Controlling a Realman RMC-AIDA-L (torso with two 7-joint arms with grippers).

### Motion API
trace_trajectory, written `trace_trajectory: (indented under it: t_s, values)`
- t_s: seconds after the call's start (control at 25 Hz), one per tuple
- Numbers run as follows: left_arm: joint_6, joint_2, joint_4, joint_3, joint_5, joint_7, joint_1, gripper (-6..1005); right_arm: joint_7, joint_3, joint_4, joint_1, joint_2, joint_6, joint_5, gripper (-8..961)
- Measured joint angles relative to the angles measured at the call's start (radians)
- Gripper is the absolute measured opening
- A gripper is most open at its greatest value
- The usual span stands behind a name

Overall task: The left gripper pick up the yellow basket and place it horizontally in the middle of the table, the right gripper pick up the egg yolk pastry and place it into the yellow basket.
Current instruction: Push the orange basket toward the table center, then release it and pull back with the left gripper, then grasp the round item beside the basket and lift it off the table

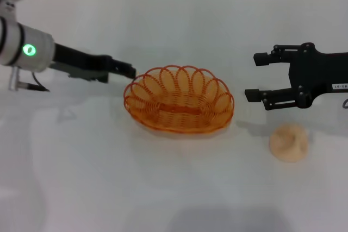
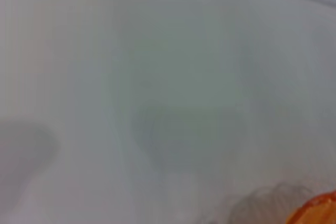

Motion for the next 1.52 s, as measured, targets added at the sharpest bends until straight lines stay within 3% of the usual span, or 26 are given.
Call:
trace_trajectory:
  t_s: [0.16,0.36,0.68,0.84,1.2,1.52]
  values:
    - [-0.005,0.016,0.072,-0.006,-0.051,0.041,0.035,827,0.0,0.002,0.0,-0.003,0.0,0.0,0.014,799]
    - [-0.02,0.046,0.092,-0.013,-0.213,0.133,0.073,888,0.005,0.008,0.001,-0.008,0.0,0.008,0.015,800]
    - [0.042,0.05,0.194,-0.035,-0.522,0.391,0.182,888,0.044,0.009,0.001,-0.012,-0.002,0.024,0.015,798]
    - [0.171,0.075,0.198,-0.035,-0.611,0.505,0.203,888,0.084,0.009,0.001,-0.007,-0.003,0.031,0.01,793]
    - [0.522,0.115,0.204,-0.018,-0.558,0.61,0.174,888,0.215,0.009,-0.034,0.014,-0.014,0.054,-0.059,772]
    - [0.591,0.119,0.209,0.018,-0.441,0.628,0.168,888,0.407,0.006,-0.132,0.03,-0.005,0.049,-0.252,754]
